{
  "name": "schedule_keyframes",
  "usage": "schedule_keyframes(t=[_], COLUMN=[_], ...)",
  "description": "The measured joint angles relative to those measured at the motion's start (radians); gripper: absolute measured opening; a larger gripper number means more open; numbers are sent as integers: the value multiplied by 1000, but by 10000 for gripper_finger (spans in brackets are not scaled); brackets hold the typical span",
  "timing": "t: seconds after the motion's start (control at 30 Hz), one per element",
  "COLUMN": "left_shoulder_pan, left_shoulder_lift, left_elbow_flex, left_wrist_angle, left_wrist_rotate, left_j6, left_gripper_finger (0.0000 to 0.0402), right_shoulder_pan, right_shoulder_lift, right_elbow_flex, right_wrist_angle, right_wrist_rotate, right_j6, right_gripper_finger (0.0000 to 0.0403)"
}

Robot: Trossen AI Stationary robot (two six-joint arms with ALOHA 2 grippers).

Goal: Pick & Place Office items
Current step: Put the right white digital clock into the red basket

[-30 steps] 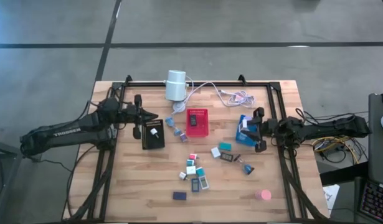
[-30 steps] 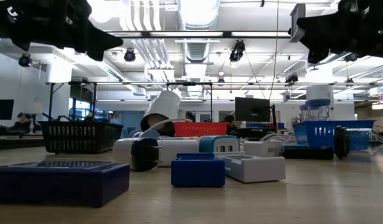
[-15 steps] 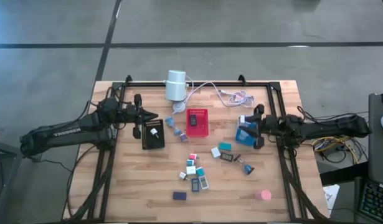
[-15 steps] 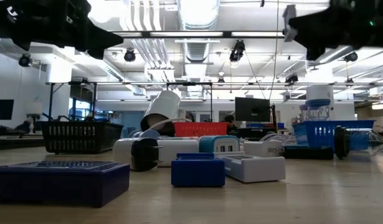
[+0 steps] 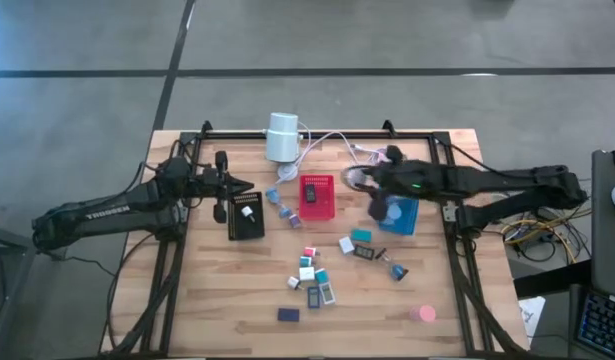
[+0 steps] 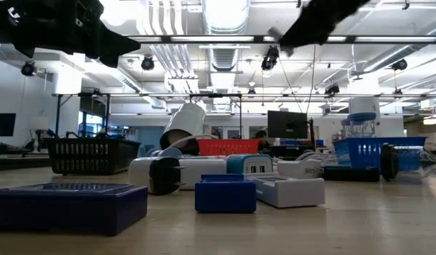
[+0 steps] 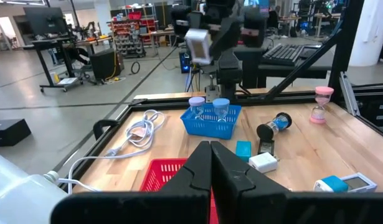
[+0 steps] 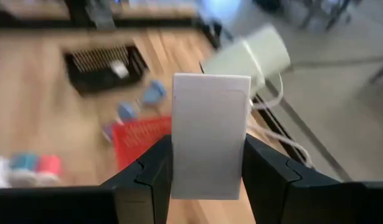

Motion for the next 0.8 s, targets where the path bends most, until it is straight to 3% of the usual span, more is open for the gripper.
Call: schedule_keyframes(t=[0.27,0.37,0.57,0.8], left_shoulder_pan=[0,0,0,0], left_shoulder_lift=[0,0,0,0], left_elbow_flex=[-1,-1,-1,-1], left_wrist_angle=[-17,-24,-35,-57], left_wrist_rotate=[1,1,2,2], left_j6=[-1,1,1,1], left_gripper_finger=[5,5,5,5], right_shoulder_pan=[-107,-127,-137,-136], right_shoulder_lift=[392,511,708,870], right_elbow_flex=[323,426,583,684], right_wrist_angle=[-313,-388,-421,-447], right_wrist_rotate=[-14,-70,-186,-265], right_j6=[-138,-192,-273,-261], right_gripper_finger=[143,143,143,143])
